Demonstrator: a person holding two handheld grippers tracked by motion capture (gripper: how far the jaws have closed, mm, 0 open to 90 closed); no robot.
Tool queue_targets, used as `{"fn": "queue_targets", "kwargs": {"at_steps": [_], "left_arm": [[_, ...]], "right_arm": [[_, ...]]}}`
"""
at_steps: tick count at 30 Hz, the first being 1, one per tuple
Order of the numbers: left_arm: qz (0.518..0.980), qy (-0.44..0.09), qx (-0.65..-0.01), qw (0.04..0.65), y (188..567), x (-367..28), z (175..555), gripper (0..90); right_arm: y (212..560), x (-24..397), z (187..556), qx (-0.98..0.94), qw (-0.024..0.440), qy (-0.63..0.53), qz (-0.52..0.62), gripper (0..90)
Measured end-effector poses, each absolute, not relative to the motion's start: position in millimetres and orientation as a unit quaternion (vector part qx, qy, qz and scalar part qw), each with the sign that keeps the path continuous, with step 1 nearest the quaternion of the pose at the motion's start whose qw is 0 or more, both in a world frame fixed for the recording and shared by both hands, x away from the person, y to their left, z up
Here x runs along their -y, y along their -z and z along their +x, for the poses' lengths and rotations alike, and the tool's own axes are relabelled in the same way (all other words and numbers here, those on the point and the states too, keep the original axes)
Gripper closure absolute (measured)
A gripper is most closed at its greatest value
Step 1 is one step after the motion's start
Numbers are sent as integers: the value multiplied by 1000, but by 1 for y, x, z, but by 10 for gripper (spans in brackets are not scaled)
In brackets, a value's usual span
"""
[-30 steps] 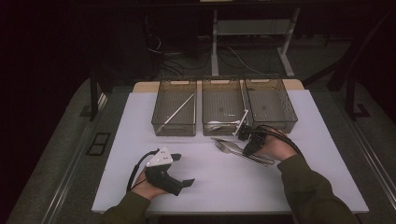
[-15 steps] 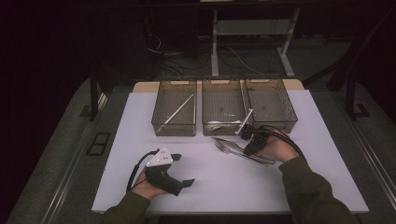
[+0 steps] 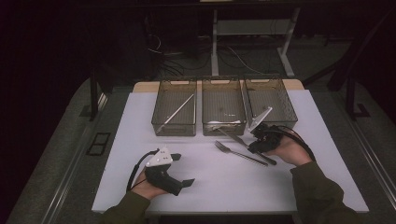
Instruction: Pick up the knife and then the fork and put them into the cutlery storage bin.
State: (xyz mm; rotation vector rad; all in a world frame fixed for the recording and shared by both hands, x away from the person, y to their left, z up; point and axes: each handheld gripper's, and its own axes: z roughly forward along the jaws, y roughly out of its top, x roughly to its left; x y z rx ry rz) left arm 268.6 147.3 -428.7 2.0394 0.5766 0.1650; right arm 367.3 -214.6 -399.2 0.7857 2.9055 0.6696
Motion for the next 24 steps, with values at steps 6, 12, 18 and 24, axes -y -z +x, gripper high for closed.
{"fn": "queue_targets", "kwargs": {"at_steps": [6, 12, 18, 24], "left_arm": [[840, -74, -229, 486, 429, -147, 270, 0], [843, -76, -219, 486, 430, -148, 272, 0], [843, -74, -218, 486, 431, -149, 273, 0], [845, -74, -216, 484, 431, -148, 272, 0]], "right_arm": [[396, 228, 365, -924, 29, -258, 280, 797], [392, 238, 364, -910, 31, -290, 295, 797], [387, 249, 364, -896, 36, -319, 307, 801], [388, 254, 364, -885, 29, -340, 316, 802]]}}
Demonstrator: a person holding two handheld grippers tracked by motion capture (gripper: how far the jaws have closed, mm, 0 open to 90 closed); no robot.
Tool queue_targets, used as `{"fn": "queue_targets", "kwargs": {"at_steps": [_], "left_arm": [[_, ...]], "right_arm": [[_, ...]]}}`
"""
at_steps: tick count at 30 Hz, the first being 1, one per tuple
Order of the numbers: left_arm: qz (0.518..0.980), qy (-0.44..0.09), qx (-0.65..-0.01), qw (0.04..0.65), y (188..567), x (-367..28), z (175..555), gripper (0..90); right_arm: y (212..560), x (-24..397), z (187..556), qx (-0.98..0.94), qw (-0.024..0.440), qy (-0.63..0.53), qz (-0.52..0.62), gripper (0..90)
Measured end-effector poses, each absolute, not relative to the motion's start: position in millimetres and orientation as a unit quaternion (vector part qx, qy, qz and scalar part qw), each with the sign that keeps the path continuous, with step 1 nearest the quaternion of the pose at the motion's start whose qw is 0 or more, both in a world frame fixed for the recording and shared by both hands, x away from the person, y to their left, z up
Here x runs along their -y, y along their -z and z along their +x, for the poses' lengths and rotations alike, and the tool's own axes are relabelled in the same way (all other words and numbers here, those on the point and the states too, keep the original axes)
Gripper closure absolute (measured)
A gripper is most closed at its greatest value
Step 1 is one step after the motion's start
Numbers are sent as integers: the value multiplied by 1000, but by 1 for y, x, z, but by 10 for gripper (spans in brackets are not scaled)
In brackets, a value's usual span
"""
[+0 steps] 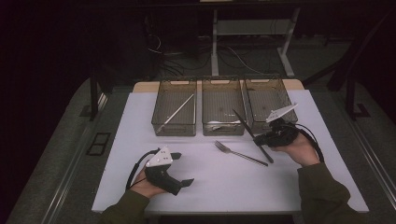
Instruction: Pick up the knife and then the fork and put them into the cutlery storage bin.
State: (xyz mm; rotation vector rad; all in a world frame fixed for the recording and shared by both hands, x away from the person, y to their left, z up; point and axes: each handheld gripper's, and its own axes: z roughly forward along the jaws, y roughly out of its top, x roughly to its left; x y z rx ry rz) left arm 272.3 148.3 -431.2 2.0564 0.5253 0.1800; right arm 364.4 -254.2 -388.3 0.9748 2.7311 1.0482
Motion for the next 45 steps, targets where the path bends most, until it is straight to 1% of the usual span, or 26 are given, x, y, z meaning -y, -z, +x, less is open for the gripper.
{"fn": "queue_targets", "kwargs": {"at_steps": [9, 15, 18, 23, 28, 33, 39, 40, 45], "left_arm": [[845, -74, -216, 484, 431, -148, 272, 0], [843, -74, -218, 485, 431, -148, 272, 0], [842, -74, -218, 487, 431, -148, 272, 0], [843, -73, -219, 486, 431, -148, 272, 0], [842, -73, -220, 487, 432, -148, 272, 0], [843, -74, -219, 487, 431, -149, 272, 0], [842, -72, -220, 488, 432, -149, 272, 0], [842, -72, -220, 487, 431, -149, 272, 0], [842, -71, -220, 488, 432, -149, 272, 0]], "right_arm": [[383, 257, 363, -877, 34, -358, 319, 803], [373, 265, 363, -866, 44, -378, 324, 803], [362, 270, 365, -860, 61, -384, 330, 803], [350, 279, 369, -849, 76, -398, 339, 802], [329, 286, 385, -841, 100, -398, 352, 802], [315, 292, 402, -834, 119, -395, 366, 802], [310, 300, 420, -825, 137, -389, 386, 802], [310, 303, 427, -820, 147, -387, 394, 802], [316, 313, 442, -810, 165, -379, 415, 802]]}}
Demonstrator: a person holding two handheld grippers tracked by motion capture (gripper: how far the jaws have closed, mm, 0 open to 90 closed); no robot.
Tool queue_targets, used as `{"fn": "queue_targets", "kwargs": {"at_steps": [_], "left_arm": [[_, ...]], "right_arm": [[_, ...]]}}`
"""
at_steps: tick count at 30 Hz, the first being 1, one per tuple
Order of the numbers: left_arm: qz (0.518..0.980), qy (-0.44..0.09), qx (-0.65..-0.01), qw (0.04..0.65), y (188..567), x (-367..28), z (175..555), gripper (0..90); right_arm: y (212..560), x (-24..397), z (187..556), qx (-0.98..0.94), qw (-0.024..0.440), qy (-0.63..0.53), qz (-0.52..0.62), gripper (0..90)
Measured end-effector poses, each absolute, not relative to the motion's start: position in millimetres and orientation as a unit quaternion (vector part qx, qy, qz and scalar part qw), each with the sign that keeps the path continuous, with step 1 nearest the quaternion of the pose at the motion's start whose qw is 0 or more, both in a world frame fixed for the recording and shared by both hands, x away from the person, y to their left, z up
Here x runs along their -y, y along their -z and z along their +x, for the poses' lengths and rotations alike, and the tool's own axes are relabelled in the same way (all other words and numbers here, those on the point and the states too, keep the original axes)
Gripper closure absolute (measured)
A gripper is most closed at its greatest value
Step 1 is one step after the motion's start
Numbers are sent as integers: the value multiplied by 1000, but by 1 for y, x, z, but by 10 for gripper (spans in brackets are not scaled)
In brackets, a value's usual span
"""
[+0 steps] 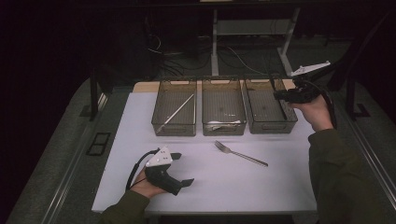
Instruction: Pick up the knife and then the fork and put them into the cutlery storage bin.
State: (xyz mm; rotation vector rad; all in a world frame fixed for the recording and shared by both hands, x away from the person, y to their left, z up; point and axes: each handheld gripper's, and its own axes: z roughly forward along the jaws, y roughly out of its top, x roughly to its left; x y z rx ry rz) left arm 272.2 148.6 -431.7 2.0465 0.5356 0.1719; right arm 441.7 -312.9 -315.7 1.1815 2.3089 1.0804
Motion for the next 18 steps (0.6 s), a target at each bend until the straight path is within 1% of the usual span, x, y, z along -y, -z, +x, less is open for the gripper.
{"fn": "queue_targets", "kwargs": {"at_steps": [4, 8, 18], "left_arm": [[842, -70, -220, 488, 432, -149, 272, 0], [841, -69, -221, 490, 432, -149, 272, 0], [841, -67, -220, 489, 432, -148, 272, 0]], "right_arm": [[322, 319, 449, -805, 172, -373, 428, 802], [335, 327, 459, -805, 165, -353, 447, 802], [355, 329, 466, -810, 154, -327, 462, 802]]}}
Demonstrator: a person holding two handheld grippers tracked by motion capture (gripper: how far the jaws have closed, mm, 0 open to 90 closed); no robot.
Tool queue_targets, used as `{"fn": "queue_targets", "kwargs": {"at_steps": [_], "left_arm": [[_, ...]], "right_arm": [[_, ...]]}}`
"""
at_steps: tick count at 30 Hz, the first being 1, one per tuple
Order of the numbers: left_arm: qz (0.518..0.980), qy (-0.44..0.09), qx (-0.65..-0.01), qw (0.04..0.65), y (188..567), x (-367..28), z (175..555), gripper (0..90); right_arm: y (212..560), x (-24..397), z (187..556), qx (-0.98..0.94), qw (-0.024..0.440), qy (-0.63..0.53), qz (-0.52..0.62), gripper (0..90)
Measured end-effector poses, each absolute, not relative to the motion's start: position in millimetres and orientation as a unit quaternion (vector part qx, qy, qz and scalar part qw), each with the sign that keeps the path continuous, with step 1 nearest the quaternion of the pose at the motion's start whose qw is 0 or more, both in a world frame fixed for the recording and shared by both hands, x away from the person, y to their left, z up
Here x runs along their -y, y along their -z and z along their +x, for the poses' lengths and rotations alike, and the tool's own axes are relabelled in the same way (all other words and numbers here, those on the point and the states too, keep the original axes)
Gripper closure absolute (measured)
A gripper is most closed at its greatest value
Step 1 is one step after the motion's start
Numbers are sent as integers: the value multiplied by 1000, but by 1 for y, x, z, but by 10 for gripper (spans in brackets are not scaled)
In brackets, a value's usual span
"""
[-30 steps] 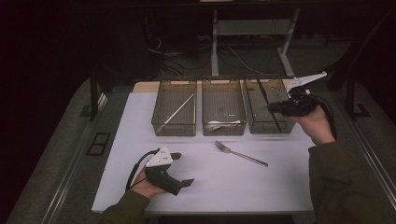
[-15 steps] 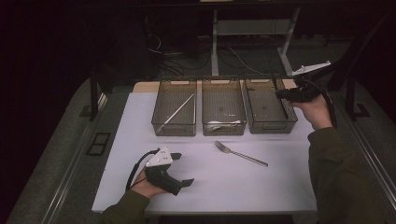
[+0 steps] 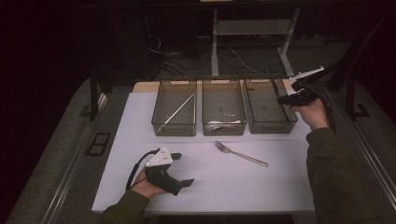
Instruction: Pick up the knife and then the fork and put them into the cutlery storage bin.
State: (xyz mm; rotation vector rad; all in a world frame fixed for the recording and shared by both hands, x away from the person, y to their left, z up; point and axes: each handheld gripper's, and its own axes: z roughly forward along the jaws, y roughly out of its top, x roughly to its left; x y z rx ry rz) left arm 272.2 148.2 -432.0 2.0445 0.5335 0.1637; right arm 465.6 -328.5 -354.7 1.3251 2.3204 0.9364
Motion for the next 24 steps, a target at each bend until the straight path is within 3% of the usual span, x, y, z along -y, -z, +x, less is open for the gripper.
{"fn": "queue_targets", "kwargs": {"at_steps": [24], "left_arm": [[842, -66, -217, 489, 432, -148, 272, 0]], "right_arm": [[389, 324, 476, -819, 125, -280, 485, 798]]}}
